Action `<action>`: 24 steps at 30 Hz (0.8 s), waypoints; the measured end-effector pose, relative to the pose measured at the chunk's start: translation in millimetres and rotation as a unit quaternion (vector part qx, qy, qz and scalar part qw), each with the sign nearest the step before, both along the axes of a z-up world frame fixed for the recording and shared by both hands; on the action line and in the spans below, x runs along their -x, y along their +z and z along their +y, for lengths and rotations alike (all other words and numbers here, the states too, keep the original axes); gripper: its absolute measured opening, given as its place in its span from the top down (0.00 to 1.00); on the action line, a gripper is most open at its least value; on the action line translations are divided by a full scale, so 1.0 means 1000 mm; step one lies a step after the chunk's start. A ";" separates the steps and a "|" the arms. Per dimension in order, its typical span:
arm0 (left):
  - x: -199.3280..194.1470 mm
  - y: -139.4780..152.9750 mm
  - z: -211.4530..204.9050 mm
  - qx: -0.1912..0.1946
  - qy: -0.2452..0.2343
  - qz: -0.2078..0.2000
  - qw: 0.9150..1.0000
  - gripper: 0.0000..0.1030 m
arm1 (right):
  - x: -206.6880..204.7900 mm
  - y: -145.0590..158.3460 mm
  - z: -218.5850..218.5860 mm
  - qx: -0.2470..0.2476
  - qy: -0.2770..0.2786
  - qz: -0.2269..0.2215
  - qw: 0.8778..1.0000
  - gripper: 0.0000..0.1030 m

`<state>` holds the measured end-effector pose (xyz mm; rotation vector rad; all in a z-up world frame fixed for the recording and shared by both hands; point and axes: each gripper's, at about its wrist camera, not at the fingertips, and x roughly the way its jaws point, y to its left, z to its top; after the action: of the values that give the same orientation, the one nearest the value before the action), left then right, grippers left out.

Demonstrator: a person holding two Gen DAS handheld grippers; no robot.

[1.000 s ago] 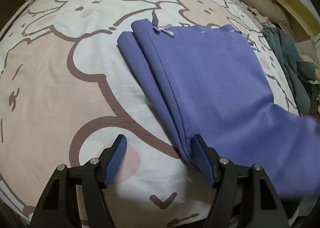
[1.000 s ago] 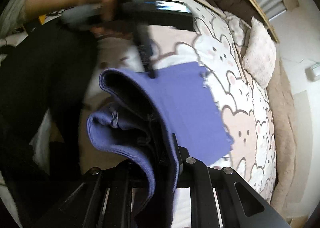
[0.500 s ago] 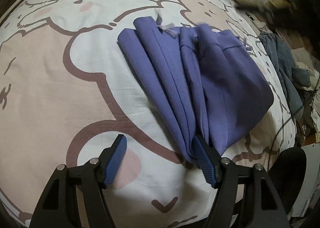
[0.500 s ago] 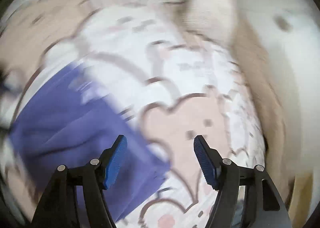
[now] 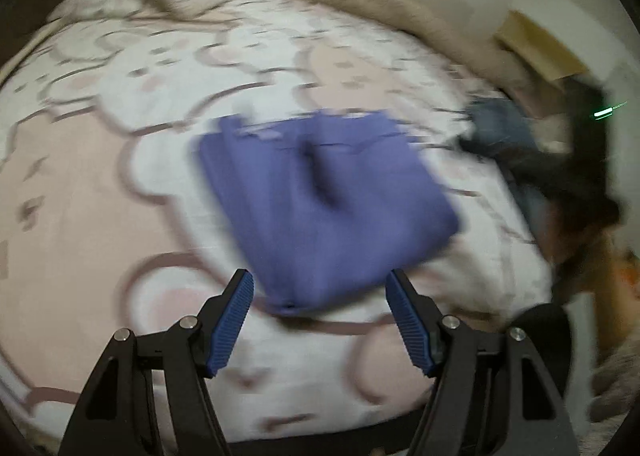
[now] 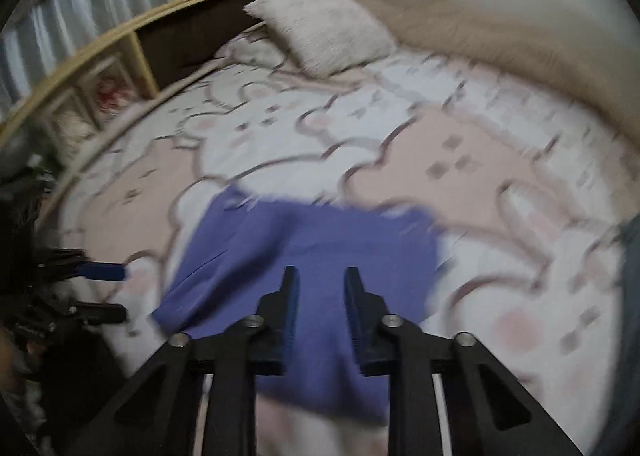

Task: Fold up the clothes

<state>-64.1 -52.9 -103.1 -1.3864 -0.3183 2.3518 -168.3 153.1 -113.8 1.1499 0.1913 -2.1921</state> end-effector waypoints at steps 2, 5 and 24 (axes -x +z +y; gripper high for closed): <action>0.001 -0.006 0.027 -0.011 -0.025 0.004 1.000 0.33 | -0.005 -0.023 -0.006 0.007 0.007 -0.020 1.000 0.79; 0.012 -0.029 0.048 0.011 -0.029 -0.003 1.000 0.33 | 0.002 -0.062 -0.007 -0.003 -0.017 -0.045 0.999 0.79; -0.006 -0.017 0.004 -0.023 0.082 -0.051 0.995 0.64 | 0.018 -0.090 0.017 0.035 -0.042 -0.070 0.996 0.84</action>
<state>-58.4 -49.2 -120.4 -1.5133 -0.5311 2.3916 -186.5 170.6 -204.3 1.2865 0.0068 -2.1623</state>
